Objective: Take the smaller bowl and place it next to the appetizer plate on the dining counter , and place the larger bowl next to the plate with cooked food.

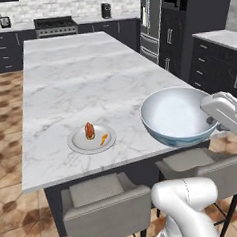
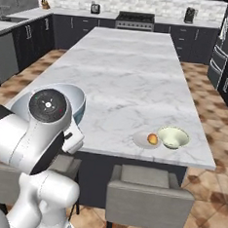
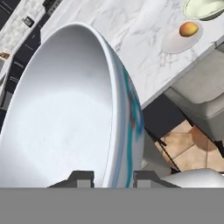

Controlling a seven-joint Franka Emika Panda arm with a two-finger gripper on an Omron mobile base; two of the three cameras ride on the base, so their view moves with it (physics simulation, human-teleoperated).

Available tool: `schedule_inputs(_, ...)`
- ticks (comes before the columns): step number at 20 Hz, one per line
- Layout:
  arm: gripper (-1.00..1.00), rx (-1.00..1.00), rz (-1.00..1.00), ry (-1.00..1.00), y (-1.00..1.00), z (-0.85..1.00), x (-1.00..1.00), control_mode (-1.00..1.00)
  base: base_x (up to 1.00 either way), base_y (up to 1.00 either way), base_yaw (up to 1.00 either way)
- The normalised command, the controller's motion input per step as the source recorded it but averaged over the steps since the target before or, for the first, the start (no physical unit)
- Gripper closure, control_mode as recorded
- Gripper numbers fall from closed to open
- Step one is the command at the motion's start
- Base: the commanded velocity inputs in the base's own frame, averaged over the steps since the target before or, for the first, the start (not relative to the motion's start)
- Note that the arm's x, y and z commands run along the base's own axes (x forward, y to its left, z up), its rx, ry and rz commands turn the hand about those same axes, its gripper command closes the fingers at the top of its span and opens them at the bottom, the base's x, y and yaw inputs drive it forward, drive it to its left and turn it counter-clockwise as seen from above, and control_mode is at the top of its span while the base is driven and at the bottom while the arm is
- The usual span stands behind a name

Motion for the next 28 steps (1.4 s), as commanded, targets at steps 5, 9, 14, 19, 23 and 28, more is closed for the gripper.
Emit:
schedule_inputs(5,1.00,-0.15,-0.01,0.46,0.31,0.07,0.58,-1.00,0.00,0.00,0.00)
schedule_inputs(9,1.00,-0.16,0.00,0.81,0.26,0.08,1.00,-1.00,0.00,0.00,0.00)
schedule_inputs(14,1.00,0.06,0.04,0.14,-0.05,-0.44,0.88,-1.00,0.00,0.00,0.00)
schedule_inputs(19,1.00,0.15,0.02,-0.01,0.00,-0.49,1.00,-1.00,0.00,0.00,0.00)
schedule_inputs(23,1.00,0.26,0.00,-0.13,-0.01,-0.36,1.00,-1.00,0.00,0.00,0.00)
schedule_inputs(28,1.00,0.07,0.01,-0.05,-0.01,-0.62,1.00,-1.00,0.00,0.00,0.00)
